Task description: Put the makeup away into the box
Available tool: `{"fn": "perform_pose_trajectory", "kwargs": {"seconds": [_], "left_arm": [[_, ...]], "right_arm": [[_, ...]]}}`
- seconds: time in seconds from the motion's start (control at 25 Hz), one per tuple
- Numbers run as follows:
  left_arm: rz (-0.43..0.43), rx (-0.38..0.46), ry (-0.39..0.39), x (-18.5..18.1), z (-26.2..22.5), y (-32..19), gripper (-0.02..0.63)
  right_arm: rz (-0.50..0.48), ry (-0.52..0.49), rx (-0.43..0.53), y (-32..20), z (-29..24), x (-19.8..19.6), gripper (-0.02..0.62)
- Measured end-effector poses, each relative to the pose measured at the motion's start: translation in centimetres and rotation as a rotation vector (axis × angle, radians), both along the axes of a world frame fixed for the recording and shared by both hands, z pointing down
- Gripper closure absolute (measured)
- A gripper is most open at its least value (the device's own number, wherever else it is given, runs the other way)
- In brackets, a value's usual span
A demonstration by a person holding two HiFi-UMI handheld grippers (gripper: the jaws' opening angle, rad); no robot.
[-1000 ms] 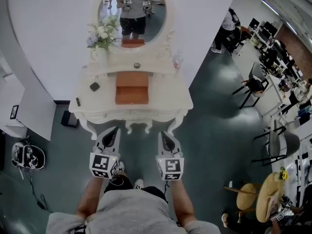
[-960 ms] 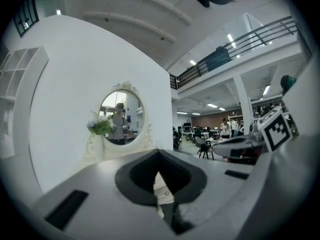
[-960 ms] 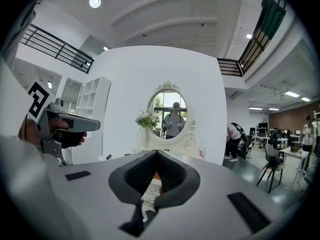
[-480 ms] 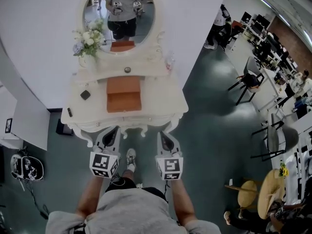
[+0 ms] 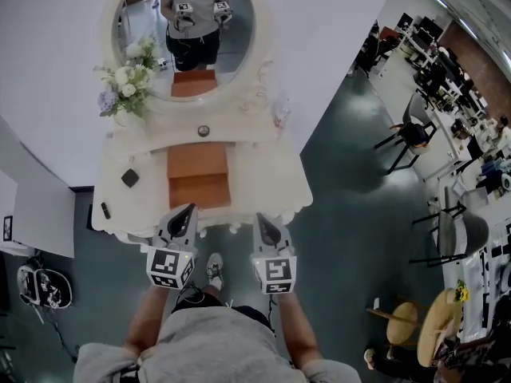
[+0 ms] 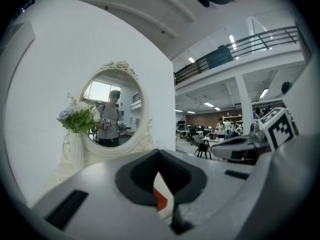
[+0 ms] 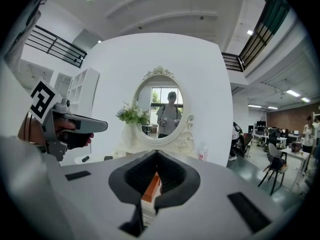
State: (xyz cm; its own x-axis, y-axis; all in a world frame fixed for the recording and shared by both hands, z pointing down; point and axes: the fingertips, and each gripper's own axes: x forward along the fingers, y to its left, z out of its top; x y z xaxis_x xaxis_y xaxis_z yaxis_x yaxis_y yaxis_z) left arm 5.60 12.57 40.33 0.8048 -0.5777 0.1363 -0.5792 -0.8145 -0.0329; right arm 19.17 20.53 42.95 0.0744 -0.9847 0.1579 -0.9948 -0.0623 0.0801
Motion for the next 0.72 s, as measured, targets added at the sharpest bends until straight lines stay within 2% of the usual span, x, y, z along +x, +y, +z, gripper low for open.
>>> {"fn": "perform_pose_trajectory", "kwargs": {"seconds": [0.32, 0.72], "left_arm": [[-0.017, -0.041, -0.011, 2.1, 1.3, -8.8, 0.606], [-0.076, -0.086, -0.026, 2.1, 3.4, -18.5, 0.606]], "right_arm": [[-0.035, -0.003, -0.042, -9.6, 0.3, 1.7, 0.581], [-0.096, -0.005, -0.093, -20.3, 2.4, 1.8, 0.581]]}}
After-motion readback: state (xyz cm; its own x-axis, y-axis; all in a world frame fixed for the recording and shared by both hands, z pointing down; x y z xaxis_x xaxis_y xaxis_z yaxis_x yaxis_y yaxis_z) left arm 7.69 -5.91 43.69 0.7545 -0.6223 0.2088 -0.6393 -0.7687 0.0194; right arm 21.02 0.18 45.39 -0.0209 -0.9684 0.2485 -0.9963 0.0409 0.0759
